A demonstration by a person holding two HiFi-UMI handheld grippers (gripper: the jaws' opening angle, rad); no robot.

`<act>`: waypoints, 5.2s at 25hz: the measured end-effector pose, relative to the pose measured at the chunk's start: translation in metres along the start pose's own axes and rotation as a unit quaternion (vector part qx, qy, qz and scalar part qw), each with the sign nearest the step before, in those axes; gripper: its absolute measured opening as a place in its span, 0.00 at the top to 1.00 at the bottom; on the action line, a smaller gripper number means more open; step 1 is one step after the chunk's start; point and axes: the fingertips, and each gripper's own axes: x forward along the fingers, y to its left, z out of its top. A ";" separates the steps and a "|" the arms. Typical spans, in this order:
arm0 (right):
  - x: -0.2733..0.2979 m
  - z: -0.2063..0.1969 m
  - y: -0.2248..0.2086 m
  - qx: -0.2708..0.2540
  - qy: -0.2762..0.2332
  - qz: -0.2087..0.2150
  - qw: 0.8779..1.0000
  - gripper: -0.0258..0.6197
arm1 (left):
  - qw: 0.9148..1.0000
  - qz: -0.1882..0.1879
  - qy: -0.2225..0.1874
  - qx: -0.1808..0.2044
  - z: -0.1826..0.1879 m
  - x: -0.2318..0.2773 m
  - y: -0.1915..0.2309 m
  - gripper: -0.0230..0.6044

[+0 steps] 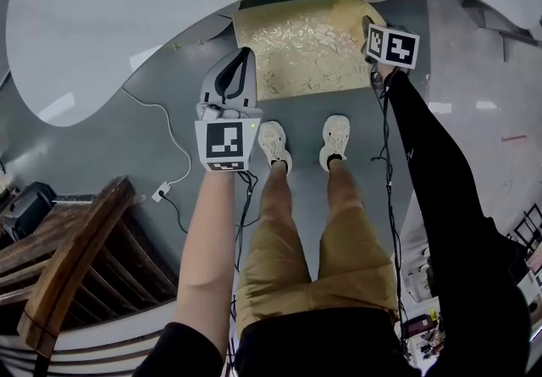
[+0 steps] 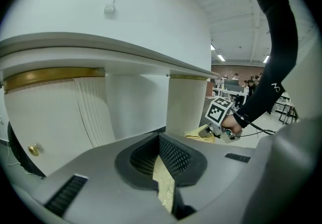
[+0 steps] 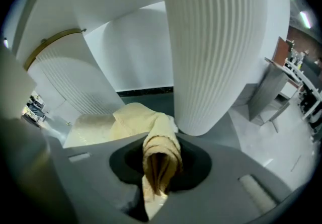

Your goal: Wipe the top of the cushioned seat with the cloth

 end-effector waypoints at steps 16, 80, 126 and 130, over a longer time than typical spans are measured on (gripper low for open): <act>-0.076 -0.005 -0.015 -0.002 -0.078 0.004 0.997 0.87 | 0.999 0.035 0.003 -0.006 -0.003 -0.016 0.005 0.95; -0.104 -0.099 -0.058 -0.010 -0.013 -0.014 1.000 0.87 | 0.999 0.045 0.000 -0.006 -0.017 -0.022 -0.063 0.95; -0.065 -0.149 0.036 -0.068 0.059 0.063 0.994 0.87 | 0.999 0.044 -0.009 -0.016 -0.029 -0.069 -0.054 0.95; -0.073 -0.147 -0.022 -0.070 0.062 0.010 0.996 0.87 | 0.999 0.042 -0.013 -0.010 -0.014 -0.057 -0.079 0.95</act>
